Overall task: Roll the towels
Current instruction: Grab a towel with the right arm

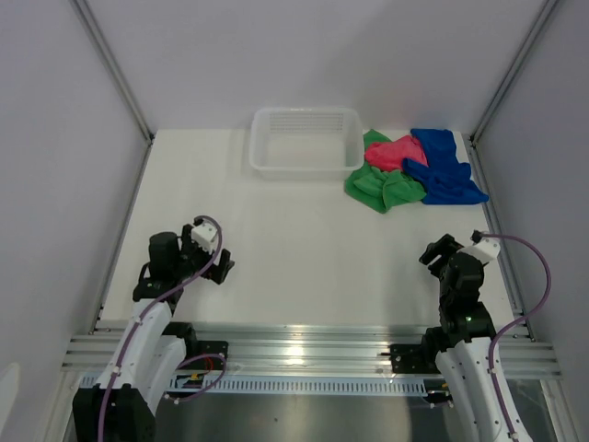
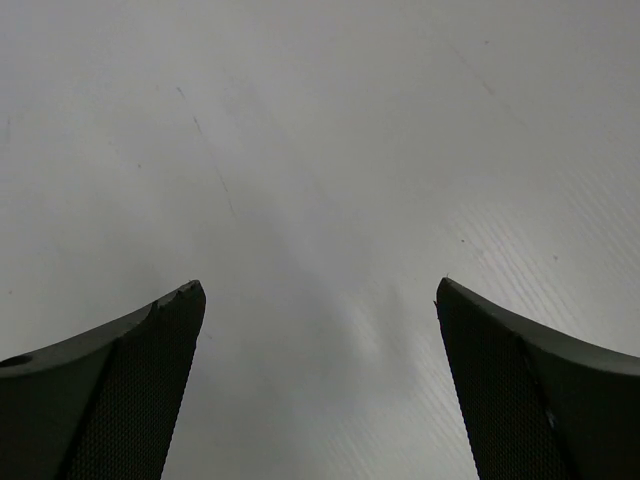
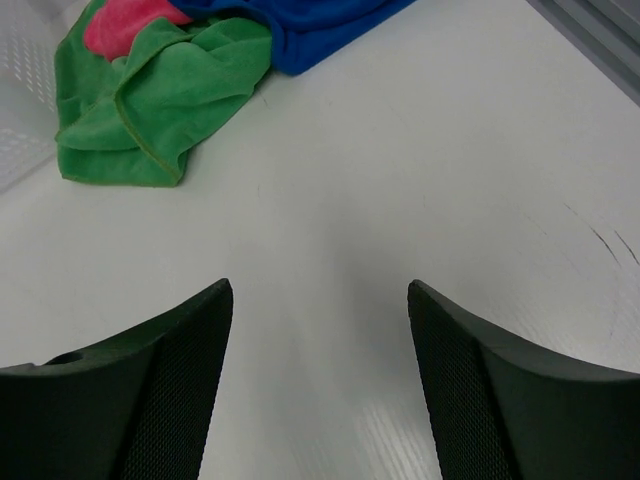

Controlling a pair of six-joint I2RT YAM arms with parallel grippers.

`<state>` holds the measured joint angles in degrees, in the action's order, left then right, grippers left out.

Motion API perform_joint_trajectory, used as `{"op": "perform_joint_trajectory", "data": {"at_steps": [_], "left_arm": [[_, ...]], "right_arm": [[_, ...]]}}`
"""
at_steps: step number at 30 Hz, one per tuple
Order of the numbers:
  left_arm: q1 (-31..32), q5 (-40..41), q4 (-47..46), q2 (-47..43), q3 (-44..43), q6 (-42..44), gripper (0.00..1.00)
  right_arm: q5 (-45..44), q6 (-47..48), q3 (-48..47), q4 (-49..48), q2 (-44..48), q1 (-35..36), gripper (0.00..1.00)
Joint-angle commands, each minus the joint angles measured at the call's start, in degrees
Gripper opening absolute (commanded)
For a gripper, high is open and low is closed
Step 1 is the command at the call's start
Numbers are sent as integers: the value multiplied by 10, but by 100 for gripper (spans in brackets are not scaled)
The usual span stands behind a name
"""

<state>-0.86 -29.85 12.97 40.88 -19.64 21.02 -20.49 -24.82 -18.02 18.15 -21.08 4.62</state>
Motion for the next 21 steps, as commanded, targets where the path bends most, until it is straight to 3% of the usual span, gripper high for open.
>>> {"op": "perform_joint_trajectory", "data": {"at_steps": [1, 5, 7, 11, 13, 21], "left_arm": [[2, 65, -19, 5, -36, -31, 100], [2, 132, 7, 27, -87, -37, 99], [2, 166, 26, 41, -130, -26, 100], [2, 265, 61, 94, -181, -38, 99], [2, 281, 65, 124, -181, -39, 99], [3, 289, 52, 180, -162, -43, 99]], "right_arm": [[13, -2, -30, -29, 1, 0, 74], [142, -12, -62, -129, -46, -1, 74], [171, -1, -88, -159, -144, 0, 74], [143, 19, -257, -61, -372, -1, 71], [135, 35, -292, -51, -468, -1, 71], [145, 35, -372, -135, -656, 0, 71]]}}
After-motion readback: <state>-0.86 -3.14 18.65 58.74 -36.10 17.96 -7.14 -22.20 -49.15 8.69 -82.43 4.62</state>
